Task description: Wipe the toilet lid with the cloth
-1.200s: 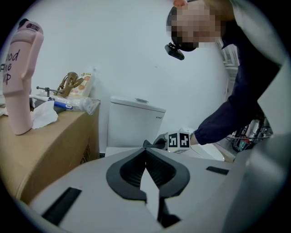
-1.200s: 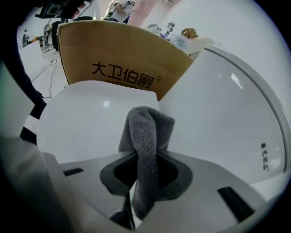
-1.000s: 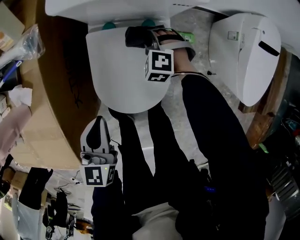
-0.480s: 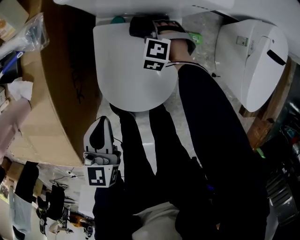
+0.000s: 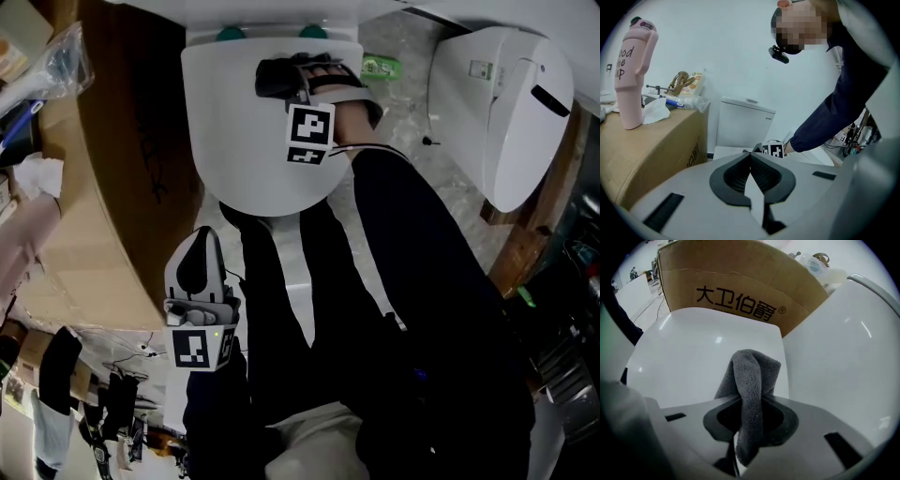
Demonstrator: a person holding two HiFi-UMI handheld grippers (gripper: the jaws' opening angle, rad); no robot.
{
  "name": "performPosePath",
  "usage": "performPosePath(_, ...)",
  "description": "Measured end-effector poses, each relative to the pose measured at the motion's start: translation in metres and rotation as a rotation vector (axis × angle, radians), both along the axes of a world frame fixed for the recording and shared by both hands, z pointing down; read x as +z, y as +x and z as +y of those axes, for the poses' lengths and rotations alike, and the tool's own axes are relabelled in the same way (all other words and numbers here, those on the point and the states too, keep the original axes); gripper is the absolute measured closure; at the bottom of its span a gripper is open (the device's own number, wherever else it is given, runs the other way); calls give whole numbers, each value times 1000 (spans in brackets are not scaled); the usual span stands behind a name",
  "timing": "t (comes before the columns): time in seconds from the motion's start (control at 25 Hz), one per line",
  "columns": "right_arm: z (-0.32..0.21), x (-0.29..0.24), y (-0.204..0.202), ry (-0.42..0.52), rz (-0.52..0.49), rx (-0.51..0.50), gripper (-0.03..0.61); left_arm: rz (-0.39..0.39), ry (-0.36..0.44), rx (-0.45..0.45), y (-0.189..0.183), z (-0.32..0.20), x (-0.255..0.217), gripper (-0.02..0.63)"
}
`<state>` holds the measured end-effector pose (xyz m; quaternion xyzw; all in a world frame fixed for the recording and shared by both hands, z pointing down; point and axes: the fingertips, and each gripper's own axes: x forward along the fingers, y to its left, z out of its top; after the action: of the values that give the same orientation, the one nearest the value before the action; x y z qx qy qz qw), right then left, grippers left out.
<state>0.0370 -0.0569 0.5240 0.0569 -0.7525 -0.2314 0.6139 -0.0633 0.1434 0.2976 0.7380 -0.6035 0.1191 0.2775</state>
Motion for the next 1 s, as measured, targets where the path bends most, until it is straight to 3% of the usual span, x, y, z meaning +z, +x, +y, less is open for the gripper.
performPosePath(0.6,173,18,29,-153,49,-26,506,50,65,38,2,19,-11,601)
performPosePath(1.0,265,24,41,-251,65,-15,505,36,64,74,1,40,-10,600)
